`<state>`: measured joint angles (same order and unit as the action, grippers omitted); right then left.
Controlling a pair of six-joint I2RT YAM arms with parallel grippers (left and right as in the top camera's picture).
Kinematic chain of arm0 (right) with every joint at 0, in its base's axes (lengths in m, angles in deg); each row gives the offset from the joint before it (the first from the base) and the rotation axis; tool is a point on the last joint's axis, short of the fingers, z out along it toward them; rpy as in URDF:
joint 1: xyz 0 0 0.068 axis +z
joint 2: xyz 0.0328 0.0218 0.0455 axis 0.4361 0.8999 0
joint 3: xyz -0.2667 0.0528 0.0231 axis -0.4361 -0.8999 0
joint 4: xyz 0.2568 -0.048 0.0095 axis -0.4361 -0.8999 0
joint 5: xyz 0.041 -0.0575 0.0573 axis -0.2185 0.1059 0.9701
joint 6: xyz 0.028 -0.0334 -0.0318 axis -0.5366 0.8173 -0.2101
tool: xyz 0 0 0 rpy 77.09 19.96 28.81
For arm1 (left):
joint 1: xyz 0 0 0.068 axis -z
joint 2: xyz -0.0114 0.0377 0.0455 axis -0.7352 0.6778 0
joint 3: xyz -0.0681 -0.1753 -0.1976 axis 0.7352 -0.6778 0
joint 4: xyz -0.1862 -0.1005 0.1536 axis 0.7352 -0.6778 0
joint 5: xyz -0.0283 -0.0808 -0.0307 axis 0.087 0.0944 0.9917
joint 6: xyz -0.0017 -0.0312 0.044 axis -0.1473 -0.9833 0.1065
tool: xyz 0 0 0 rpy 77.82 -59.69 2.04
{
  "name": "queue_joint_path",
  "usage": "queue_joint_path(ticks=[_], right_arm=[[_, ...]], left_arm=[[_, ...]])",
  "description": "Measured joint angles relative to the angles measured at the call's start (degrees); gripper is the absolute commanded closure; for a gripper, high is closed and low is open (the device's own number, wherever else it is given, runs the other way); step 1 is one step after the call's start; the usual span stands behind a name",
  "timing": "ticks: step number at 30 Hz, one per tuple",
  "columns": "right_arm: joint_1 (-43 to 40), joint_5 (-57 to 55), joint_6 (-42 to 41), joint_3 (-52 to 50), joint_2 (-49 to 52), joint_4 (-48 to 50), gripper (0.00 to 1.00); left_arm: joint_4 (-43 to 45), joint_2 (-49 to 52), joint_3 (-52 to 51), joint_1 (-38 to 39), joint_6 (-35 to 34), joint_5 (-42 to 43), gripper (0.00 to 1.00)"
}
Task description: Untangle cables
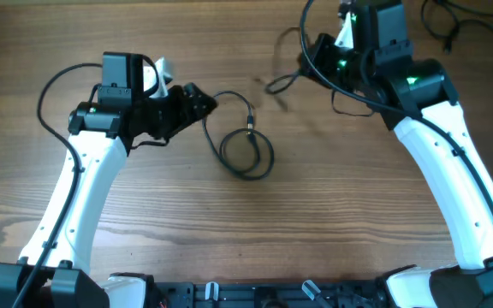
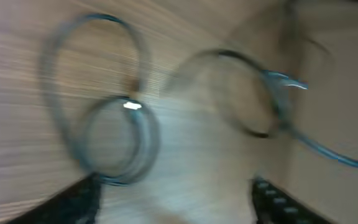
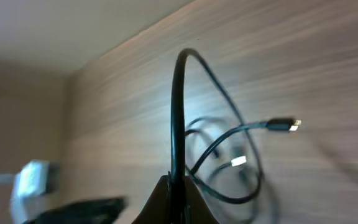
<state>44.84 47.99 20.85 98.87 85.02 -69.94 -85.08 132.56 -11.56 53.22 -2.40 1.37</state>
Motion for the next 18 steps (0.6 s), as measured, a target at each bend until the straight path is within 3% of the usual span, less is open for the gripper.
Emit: queue_joint_path(ticks=[4,9,11,13,16,18], right_arm=[[0.0,12.1,-1.8,0.0,0.0,1.3,0.96],[0.5,19.5,-3.5,0.0,0.0,4.0,0.96],[1.6,21.0,-3.7,0.0,0.0,5.0,0.96],[3.2,21.9,-3.7,0.0,0.0,5.9,0.96],[4.4,22.6,-4.1,0.0,0.0,5.9,0.96],[4.4,22.8,-4.3,0.0,0.0,5.8,0.96]], left_arm=[[1.3,0.0,0.0,0.0,-4.7,10.1,0.15],[1.6,0.0,0.0,0.0,-13.2,11.7,0.14],[1.8,0.0,0.0,0.0,-17.4,11.6,0.19],[1.8,0.0,0.0,0.0,-19.7,11.2,0.38],[1.8,0.0,0.0,0.0,-22.1,9.6,0.80],[1.7,0.0,0.0,0.0,-22.8,7.5,0.86]])
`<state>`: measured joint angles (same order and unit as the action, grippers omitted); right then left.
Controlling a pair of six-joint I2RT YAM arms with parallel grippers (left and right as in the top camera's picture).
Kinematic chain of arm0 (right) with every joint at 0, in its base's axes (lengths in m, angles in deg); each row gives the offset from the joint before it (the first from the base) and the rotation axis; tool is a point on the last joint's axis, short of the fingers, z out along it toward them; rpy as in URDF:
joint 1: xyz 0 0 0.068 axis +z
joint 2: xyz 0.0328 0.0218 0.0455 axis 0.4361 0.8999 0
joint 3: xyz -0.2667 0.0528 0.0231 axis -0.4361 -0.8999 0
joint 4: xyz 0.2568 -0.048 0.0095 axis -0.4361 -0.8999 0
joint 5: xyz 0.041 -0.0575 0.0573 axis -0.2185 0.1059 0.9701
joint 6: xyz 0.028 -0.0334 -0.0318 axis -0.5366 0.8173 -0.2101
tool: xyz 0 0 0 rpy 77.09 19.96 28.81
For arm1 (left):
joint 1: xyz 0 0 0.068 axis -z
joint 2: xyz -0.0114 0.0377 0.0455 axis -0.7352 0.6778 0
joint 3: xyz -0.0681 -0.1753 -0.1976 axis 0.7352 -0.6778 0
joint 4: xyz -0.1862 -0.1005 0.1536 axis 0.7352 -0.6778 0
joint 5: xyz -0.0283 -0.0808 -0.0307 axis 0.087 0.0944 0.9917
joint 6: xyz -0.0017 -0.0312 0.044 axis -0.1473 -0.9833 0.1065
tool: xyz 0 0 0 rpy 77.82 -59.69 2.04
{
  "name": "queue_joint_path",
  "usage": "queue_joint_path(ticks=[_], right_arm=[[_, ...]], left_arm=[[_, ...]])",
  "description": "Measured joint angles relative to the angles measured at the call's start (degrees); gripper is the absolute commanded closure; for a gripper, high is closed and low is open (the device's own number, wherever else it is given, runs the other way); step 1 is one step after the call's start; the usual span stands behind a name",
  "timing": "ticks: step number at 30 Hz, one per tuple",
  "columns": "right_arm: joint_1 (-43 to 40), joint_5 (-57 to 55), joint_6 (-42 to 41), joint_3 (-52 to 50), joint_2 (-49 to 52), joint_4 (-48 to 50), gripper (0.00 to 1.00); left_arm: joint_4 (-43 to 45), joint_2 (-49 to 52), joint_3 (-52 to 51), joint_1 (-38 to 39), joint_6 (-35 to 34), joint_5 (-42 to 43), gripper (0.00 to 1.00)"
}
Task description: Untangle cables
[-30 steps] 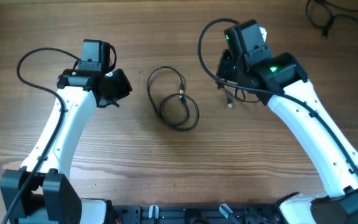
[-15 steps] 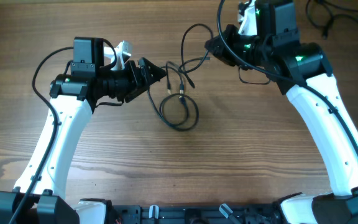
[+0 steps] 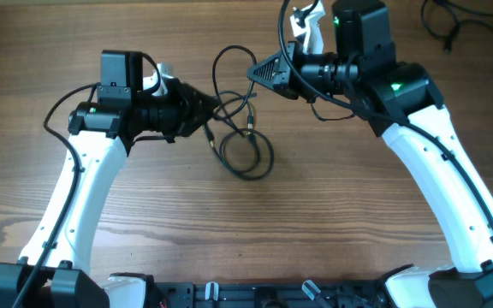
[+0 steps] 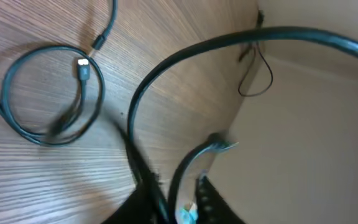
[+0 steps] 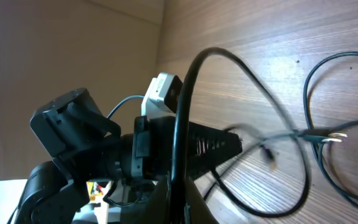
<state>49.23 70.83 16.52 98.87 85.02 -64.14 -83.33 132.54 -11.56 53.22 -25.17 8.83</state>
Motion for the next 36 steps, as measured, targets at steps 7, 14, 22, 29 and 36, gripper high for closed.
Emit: queue_joint_path(ticks=[7,14,22,29,36], right_arm=[[0.0,-0.7,1.2,0.0,0.0,-2.5,0.96],[-2.8,-18.3,4.2,0.1,0.0,-8.3,0.96],[-15.6,-11.8,9.9,0.2,0.0,-8.1,0.96],[-21.5,-23.0,13.2,0.2,0.0,-8.2,0.96],[-21.7,-35.7,14.0,0.2,0.0,-10.7,0.96]], left_arm=[[-5.0,0.0,0.0,0.0,-0.6,-18.9,0.96],[-10.7,0.0,0.0,0.1,-0.6,-37.2,0.96],[-13.9,0.0,0.0,-0.1,-0.6,-51.7,0.96],[-2.4,0.0,-0.1,-0.1,-0.7,-37.6,0.95],[3.5,0.0,-0.1,-2.2,-0.7,-21.5,0.96]])
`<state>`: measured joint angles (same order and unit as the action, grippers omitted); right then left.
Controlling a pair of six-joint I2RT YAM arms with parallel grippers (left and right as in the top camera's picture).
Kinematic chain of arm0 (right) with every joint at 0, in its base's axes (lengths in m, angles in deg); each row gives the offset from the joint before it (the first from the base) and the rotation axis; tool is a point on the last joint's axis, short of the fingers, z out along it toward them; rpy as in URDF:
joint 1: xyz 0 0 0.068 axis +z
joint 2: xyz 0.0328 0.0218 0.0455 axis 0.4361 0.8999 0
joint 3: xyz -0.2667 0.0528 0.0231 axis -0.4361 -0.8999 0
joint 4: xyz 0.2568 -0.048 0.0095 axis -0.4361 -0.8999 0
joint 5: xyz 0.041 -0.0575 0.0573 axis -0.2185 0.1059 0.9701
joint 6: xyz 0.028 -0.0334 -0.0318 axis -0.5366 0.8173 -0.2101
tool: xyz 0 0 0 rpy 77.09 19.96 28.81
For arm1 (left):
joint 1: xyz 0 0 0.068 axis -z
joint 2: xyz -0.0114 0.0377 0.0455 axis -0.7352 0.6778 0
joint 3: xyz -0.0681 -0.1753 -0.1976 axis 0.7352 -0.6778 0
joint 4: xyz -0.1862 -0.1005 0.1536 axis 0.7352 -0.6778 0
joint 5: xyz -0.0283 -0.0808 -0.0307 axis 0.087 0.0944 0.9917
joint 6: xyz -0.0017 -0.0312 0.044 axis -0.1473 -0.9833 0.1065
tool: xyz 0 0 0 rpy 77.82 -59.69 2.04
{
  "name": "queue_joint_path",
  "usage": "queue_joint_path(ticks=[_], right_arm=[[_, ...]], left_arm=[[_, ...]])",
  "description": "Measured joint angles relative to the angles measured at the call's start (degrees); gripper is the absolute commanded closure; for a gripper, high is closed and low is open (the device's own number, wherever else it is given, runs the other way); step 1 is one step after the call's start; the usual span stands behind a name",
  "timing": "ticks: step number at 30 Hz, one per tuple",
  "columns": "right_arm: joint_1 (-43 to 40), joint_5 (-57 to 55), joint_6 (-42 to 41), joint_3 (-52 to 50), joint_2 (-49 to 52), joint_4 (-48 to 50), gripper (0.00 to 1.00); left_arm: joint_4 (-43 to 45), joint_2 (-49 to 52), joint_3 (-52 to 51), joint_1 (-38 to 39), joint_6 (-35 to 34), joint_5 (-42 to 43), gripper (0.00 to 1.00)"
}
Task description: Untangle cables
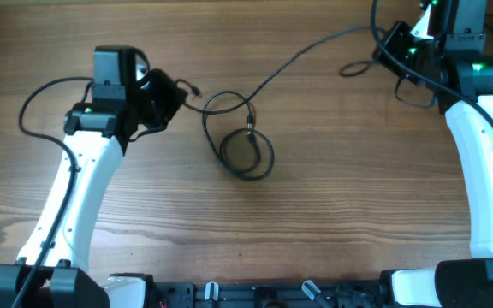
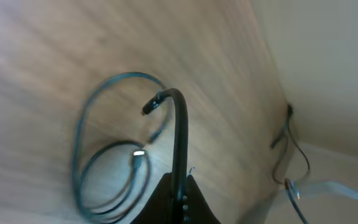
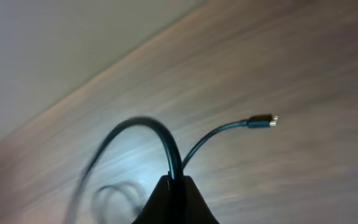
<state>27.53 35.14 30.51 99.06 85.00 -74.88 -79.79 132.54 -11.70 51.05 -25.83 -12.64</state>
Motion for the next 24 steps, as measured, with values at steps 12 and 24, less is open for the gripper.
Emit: queue_joint_path(ticks=[12,24], right_arm=[[0.9,-12.7,5.0,0.0,0.0,-2.9,0.96],[-7.2,-15.6,0.7,0.0,0.0,11.1,0.96]], left_arm=[[-2.1,0.0,0.0,-5.0,-0.5,-0.2,0.67],[-5.1,0.0,0.0,-6.9,-0.3,1.1,0.35]])
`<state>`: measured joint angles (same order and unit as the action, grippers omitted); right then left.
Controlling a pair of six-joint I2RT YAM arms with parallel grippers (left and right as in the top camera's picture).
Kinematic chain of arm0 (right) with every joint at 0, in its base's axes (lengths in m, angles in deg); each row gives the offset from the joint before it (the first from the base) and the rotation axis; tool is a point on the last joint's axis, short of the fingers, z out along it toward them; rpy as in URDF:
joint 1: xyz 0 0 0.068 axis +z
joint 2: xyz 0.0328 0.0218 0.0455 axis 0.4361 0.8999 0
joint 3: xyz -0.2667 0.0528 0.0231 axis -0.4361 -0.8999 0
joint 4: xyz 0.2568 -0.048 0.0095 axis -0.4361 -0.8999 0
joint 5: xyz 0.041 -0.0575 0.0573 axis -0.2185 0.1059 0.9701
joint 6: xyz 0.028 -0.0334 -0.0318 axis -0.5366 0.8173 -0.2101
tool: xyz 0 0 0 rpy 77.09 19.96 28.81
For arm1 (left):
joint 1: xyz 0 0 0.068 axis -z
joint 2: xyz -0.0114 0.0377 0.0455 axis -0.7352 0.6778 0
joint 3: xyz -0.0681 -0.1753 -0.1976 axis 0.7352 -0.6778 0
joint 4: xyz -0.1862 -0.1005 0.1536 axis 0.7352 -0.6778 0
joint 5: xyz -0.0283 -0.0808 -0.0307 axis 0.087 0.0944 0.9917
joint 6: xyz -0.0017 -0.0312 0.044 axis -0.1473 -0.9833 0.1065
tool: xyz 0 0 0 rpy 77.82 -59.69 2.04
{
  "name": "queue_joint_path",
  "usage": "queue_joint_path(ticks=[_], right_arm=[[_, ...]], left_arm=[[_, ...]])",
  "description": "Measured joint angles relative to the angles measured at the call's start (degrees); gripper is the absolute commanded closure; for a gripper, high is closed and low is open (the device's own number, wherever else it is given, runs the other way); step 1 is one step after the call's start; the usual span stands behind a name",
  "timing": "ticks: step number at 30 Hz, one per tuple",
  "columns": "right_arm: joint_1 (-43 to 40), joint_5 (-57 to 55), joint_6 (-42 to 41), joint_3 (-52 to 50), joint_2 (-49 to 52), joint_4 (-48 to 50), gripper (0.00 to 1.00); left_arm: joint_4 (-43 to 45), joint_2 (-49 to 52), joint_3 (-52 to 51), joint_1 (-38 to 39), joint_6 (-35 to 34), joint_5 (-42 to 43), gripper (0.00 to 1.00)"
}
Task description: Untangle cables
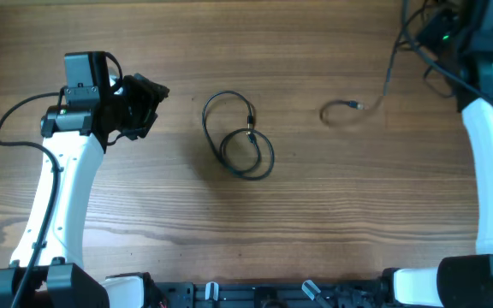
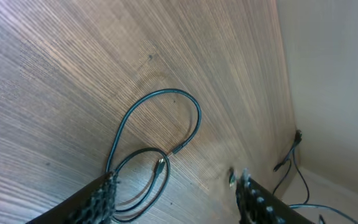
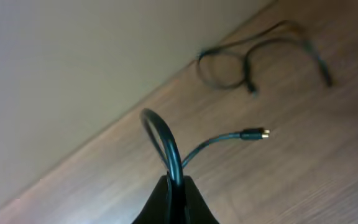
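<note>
A black cable coiled in loops lies on the wooden table at the centre; the left wrist view shows it too. My left gripper is off to its left, open and empty. A second black cable lies apart from the coil and trails up to the far right. My right gripper is shut on that cable. The cable arches above the jaws, and its plug end hangs free.
Another dark cable lies near the table's back edge by the wall. The trailing cable's plug rests on the wood right of the coil. Bare wood lies between the two arms.
My left gripper was shut on a cable end; now it is open, empty and further left. The right gripper has moved right with its cable, which now lies apart from the coil.
My right gripper held one cable at the back while the left sat by the coil. Then both grippers met over the coil. Then they stood apart, each shut on a cable. Now the left has let go, and the right's cable lies separate from the coil.
</note>
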<state>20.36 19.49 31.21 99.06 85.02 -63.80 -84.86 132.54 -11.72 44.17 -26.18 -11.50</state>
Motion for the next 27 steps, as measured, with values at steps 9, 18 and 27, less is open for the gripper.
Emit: queue_joint_path(ticks=[9,18,27], right_arm=[[-13.9,-2.0,9.5,0.1,9.6,8.4,0.96],[-21.1,-5.2,16.2,0.1,15.0,7.3,0.78],[-22.6,-11.4,17.8,0.1,20.5,4.3,0.00]], left_arm=[[-0.4,0.0,0.0,0.0,0.0,0.0,0.34],[-0.5,0.0,0.0,0.0,0.0,0.0,0.34],[-0.6,0.0,0.0,0.0,0.0,0.0,0.33]])
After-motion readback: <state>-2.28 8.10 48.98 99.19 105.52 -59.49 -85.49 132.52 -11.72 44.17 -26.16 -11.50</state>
